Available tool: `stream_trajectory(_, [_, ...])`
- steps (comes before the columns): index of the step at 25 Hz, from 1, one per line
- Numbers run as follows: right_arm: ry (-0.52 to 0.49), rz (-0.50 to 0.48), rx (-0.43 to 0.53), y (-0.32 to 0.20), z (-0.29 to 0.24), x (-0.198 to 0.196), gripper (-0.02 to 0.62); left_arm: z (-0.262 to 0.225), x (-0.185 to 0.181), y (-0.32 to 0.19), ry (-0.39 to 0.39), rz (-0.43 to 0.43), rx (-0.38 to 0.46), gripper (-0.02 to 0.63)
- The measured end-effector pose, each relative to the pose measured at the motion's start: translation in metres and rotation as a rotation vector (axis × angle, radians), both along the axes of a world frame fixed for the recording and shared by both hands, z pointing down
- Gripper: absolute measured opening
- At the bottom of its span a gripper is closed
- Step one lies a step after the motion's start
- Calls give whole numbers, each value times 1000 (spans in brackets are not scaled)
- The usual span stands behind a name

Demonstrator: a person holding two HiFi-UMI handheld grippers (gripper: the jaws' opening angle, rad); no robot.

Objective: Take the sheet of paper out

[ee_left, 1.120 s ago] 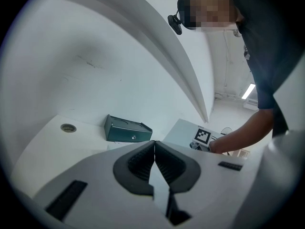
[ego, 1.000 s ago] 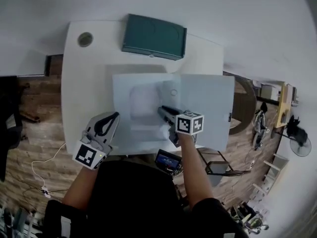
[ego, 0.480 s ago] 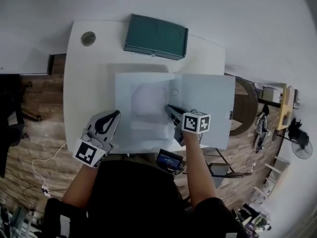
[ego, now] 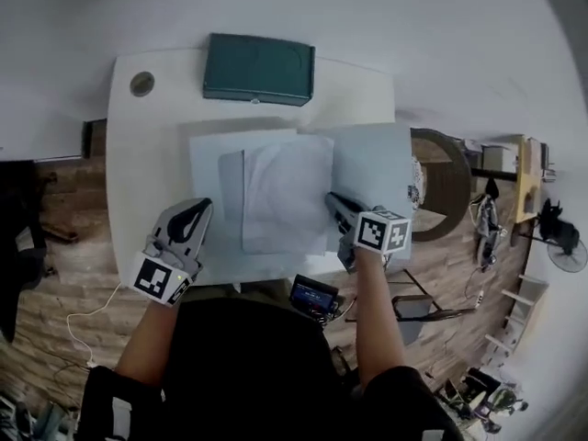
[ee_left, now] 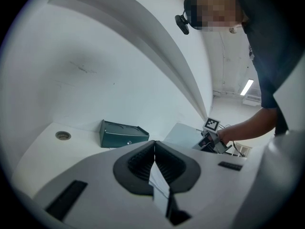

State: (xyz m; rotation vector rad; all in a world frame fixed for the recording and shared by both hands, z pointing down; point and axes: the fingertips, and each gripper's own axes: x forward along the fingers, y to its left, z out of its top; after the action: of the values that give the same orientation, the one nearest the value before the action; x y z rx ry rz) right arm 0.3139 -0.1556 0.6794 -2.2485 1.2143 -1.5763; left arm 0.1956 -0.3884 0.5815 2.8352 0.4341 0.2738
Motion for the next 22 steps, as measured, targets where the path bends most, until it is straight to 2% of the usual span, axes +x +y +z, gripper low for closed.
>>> stream_trajectory(9, [100,71,81,39,-63,10,11,-26,6,24,48,27,42,3])
stream_trajectory(14, [153,79,168,48,-97,12,11,-37,7,32,62,14,48,3])
stream_trajectory(22, [437,-4,292,45,-171,4,11,-66,3,46,116,-26,95,3])
